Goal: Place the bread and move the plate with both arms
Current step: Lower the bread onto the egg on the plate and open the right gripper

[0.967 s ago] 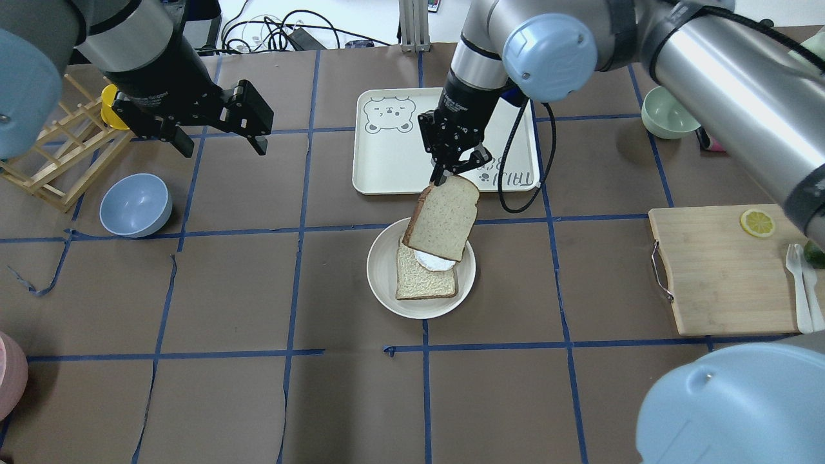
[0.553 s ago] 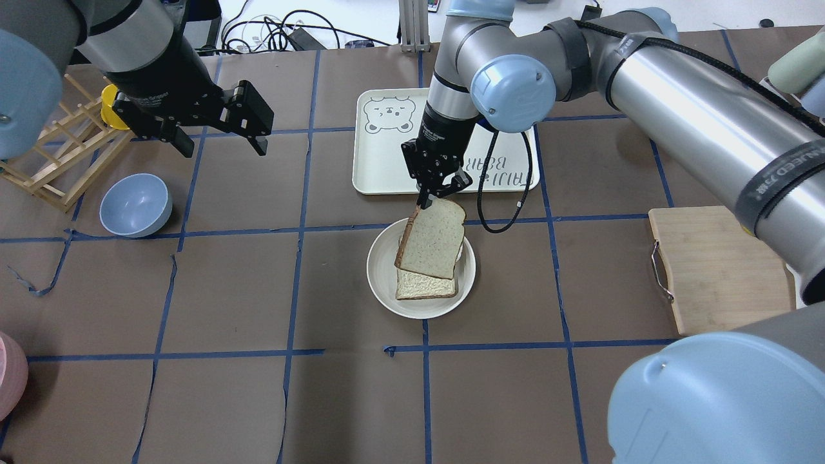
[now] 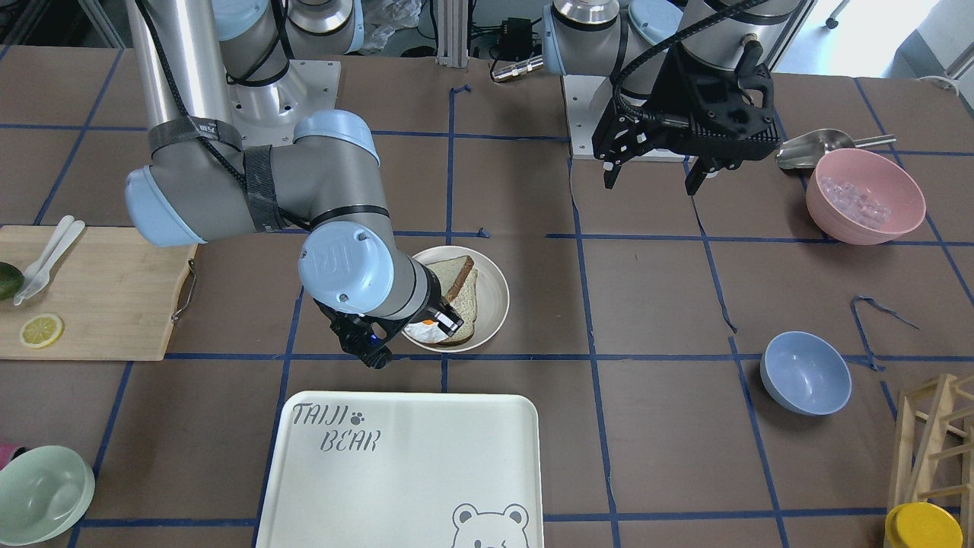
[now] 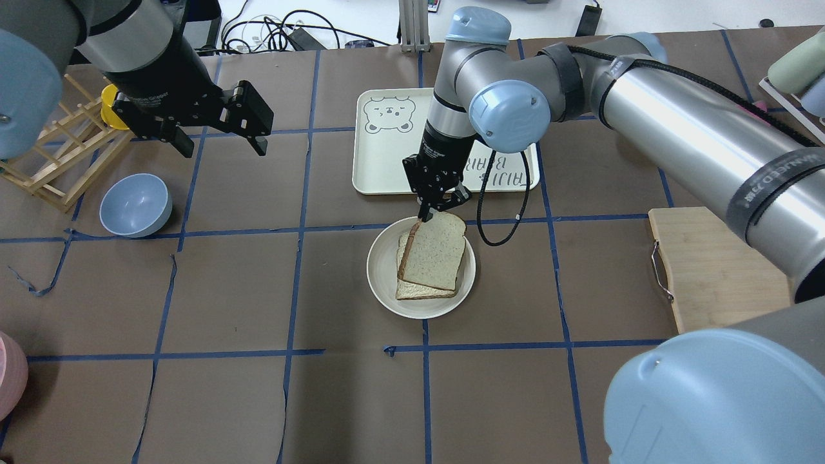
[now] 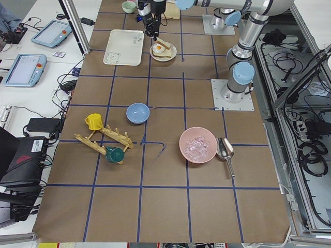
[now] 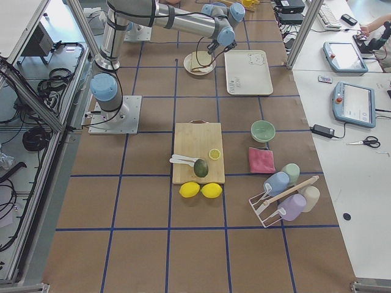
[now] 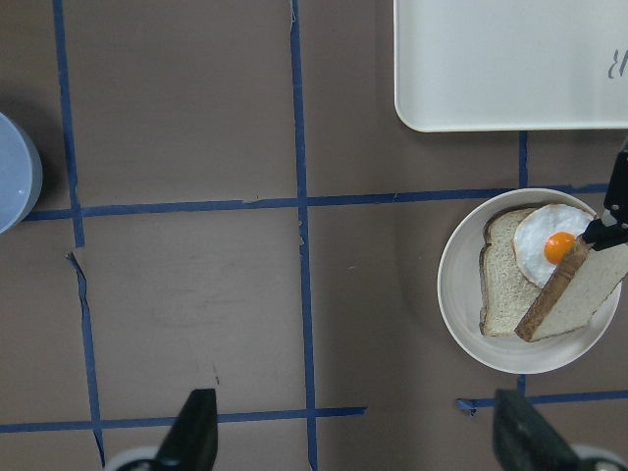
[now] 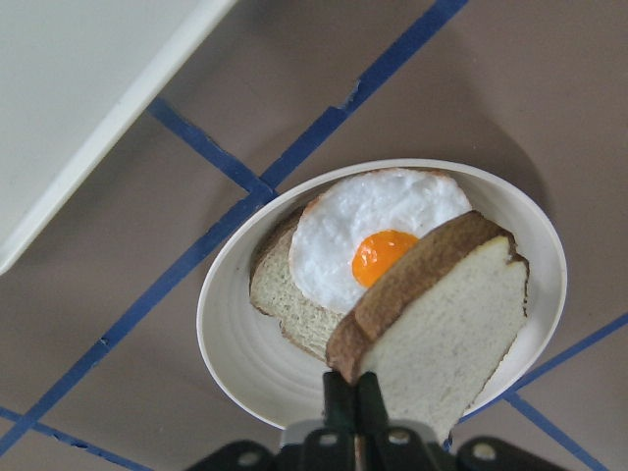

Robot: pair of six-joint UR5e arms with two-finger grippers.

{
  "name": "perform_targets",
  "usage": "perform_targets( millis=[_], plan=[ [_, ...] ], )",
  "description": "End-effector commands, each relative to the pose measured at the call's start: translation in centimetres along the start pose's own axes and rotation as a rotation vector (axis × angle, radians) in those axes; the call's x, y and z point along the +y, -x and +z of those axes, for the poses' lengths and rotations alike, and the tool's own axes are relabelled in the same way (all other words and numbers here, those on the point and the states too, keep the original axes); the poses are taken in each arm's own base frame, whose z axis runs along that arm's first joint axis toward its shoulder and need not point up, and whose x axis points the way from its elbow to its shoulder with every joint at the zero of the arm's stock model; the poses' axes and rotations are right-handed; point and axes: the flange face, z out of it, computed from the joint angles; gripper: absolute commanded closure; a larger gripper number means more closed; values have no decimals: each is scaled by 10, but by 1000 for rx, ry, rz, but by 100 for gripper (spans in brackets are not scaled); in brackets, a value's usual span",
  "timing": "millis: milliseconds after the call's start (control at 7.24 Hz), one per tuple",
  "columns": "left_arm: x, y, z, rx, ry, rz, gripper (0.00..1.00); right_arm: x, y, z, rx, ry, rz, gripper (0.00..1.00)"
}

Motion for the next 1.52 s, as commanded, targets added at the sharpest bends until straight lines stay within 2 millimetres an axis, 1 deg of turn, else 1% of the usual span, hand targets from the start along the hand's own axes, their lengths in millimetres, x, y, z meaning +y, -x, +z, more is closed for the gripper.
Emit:
perform_targets(
  millis=[0, 138, 276, 414, 553, 691, 829, 967, 1105, 1243, 1382],
  plan=[
    [0, 0, 0, 0, -1, 0, 0, -1, 0, 2, -2, 1, -21, 82],
    [0, 0, 0, 0, -1, 0, 0, -1, 0, 2, -1, 2, -24, 63],
    [0, 0, 1, 0, 2, -2, 0, -1, 1, 1, -12, -5, -50, 37],
    [1, -1, 2, 2, 5, -2, 0, -1, 2, -1, -19, -11, -60, 18],
    [3, -4, 7, 12, 15, -5, 0, 2, 1, -6, -26, -15, -65, 4],
    [3, -4, 10, 14, 19, -5, 0, 3, 1, -13, -34, -26, -67, 1],
    [2, -4, 12, 14, 22, -7, 0, 12, -7, -36, -45, -80, -91, 0],
    [4, -4, 24, 15, 45, -17, 0, 14, -22, -62, -33, -156, -184, 0],
    [11, -3, 48, 17, 87, -38, 0, 25, -37, -94, -39, -228, -311, 0],
    [13, -8, 78, 52, 116, -58, 0, 36, -60, -127, -48, -274, -427, 0],
    [18, -14, 117, 87, 173, -78, 0, 51, -86, -150, -22, -258, -490, 0]
  ],
)
